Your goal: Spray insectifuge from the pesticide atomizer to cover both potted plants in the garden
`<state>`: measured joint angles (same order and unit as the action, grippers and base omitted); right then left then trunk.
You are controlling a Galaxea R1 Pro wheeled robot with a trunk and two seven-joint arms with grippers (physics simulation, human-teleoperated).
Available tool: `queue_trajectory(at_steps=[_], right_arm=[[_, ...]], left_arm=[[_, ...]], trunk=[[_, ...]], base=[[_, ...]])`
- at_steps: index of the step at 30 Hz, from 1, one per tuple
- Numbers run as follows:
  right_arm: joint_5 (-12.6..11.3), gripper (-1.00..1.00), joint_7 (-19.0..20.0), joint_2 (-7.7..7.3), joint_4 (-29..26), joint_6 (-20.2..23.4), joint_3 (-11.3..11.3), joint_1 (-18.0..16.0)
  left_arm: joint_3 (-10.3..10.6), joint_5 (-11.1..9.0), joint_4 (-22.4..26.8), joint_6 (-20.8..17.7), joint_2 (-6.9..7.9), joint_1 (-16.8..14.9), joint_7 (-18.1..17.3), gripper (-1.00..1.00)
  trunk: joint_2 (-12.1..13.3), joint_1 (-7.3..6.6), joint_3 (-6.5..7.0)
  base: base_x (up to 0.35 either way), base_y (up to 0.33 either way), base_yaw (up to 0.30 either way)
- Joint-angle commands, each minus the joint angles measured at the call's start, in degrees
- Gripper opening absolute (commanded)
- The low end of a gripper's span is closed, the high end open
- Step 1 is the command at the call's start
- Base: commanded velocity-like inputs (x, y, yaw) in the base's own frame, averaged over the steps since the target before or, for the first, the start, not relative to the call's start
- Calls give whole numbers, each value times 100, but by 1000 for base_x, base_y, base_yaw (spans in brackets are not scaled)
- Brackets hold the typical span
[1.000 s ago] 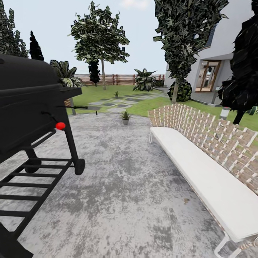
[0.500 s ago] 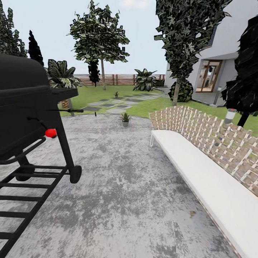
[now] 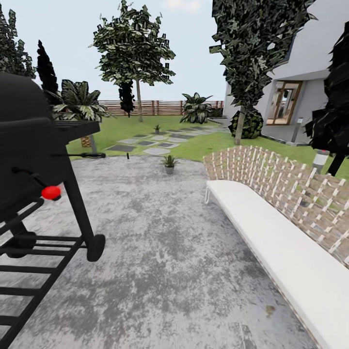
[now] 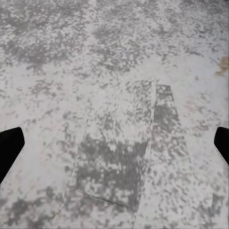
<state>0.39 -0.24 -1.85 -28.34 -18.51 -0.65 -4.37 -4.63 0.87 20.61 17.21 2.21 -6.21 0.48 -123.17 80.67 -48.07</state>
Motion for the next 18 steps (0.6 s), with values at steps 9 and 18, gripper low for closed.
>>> queue_trajectory(at_steps=[9, 18], right_arm=[[5, 100, -2, 1, 4, -15, -6, -3], [-3, 100, -2, 1, 4, -15, -6, -3]], left_arm=[[-12, 10, -6, 19, -1, -3, 5, 100], [-12, 10, -9, 16, -1, -3, 5, 100]], trunk=[[-2, 2, -5], [-2, 2, -5]], base=[[336, 0, 0], [336, 0, 0]])
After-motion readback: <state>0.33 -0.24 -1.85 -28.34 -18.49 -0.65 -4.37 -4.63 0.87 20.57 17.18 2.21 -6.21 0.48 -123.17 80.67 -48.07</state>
